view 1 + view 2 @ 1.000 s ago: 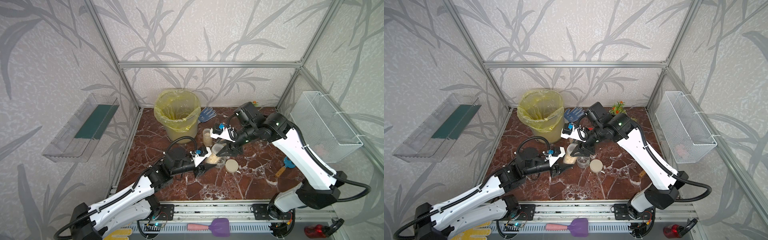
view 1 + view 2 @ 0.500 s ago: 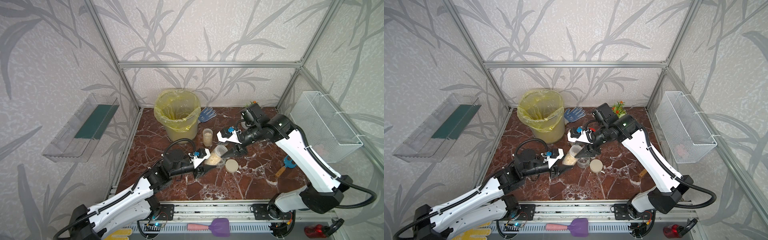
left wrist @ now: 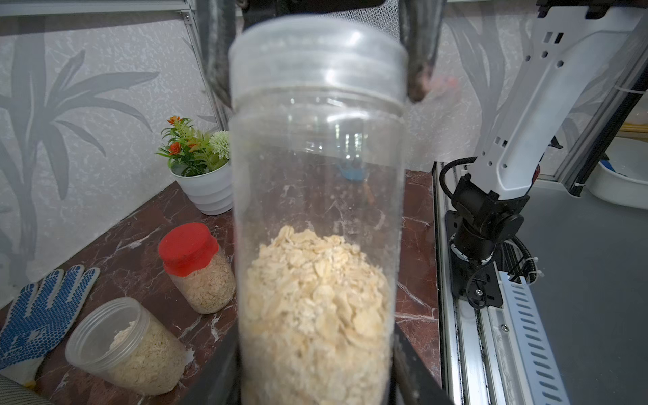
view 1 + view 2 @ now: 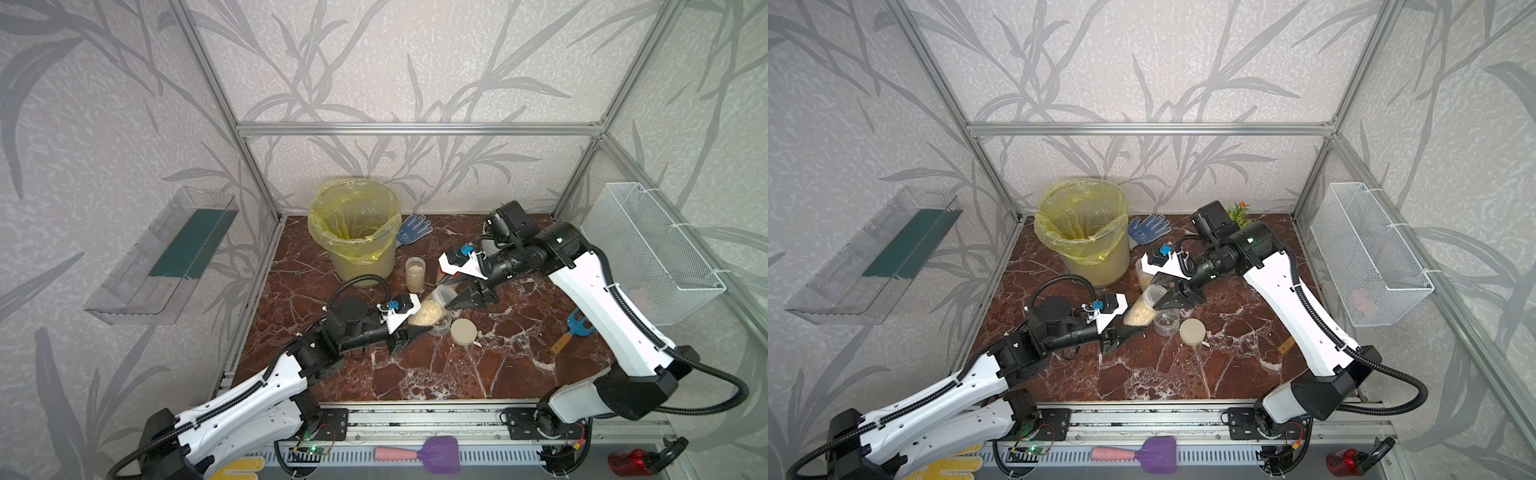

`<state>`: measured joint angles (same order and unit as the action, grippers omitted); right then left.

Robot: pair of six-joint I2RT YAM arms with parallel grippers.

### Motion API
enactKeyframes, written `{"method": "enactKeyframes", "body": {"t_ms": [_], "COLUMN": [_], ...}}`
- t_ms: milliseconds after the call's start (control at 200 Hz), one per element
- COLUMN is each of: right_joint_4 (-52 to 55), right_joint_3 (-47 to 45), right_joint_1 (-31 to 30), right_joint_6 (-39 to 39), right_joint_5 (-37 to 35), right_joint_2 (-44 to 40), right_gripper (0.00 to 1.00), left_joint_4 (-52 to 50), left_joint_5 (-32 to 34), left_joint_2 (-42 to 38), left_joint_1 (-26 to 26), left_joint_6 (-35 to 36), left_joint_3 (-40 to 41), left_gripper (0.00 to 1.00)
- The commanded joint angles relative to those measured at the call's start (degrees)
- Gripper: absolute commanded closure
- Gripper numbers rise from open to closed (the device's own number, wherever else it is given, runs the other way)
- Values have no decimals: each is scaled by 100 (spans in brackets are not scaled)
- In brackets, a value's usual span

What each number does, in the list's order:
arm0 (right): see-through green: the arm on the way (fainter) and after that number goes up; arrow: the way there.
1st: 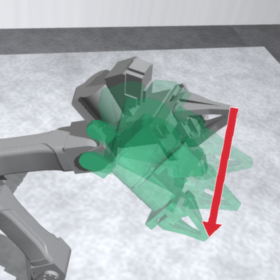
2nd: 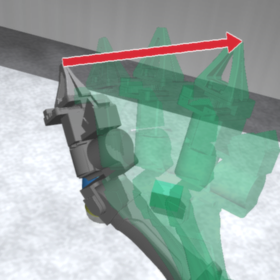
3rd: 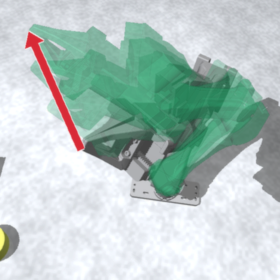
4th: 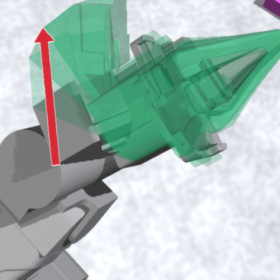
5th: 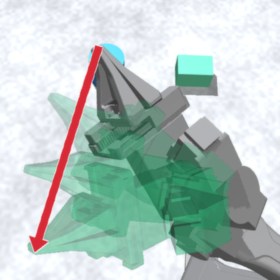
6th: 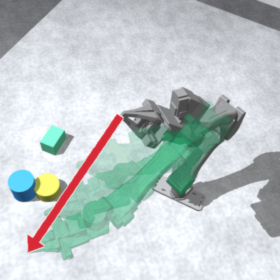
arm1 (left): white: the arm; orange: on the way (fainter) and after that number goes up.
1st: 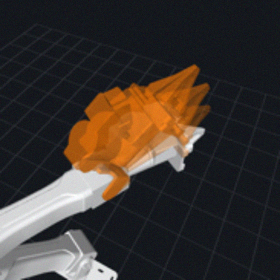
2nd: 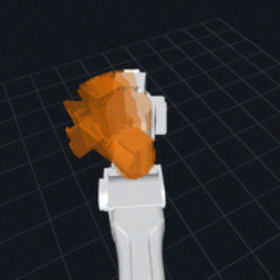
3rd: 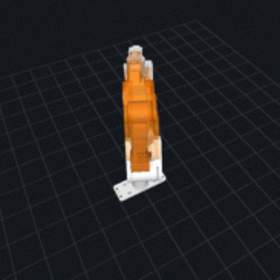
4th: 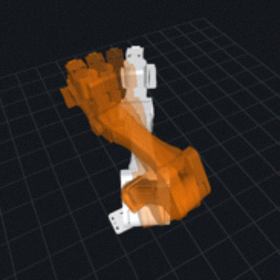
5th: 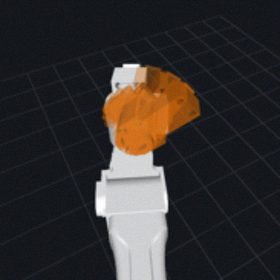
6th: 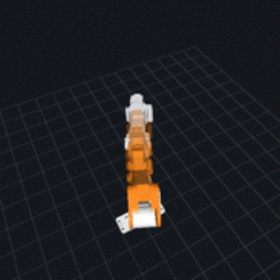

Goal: Empty expired oatmeal from jars
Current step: Unscrew the lid from the jar.

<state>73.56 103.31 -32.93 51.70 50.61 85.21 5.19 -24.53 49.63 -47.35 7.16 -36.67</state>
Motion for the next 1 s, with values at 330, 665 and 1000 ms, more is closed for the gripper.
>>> {"method": "enactKeyframes", "body": {"t_ms": [330,665,1000], "right_joint_4": [461,-26,-721], "right_joint_3": [-374,-562,-846], "right_joint_1": [551,413,-79], "right_joint_6": [1062,703,152], "right_joint_5": [1520,1403,997], "right_joint_2": [-842,-907,-941], "right_gripper": [100,100,100], "left_joint_4": [-540,-441,5], "left_joint_5": [-233,-708,-1471], "left_joint_2": [6,222,505], "left_joint_1": [585,595,526], "left_joint_6": [-380,-539,-763], "left_joint_3": [19,-198,-679], "left_gripper": [100,100,100]}}
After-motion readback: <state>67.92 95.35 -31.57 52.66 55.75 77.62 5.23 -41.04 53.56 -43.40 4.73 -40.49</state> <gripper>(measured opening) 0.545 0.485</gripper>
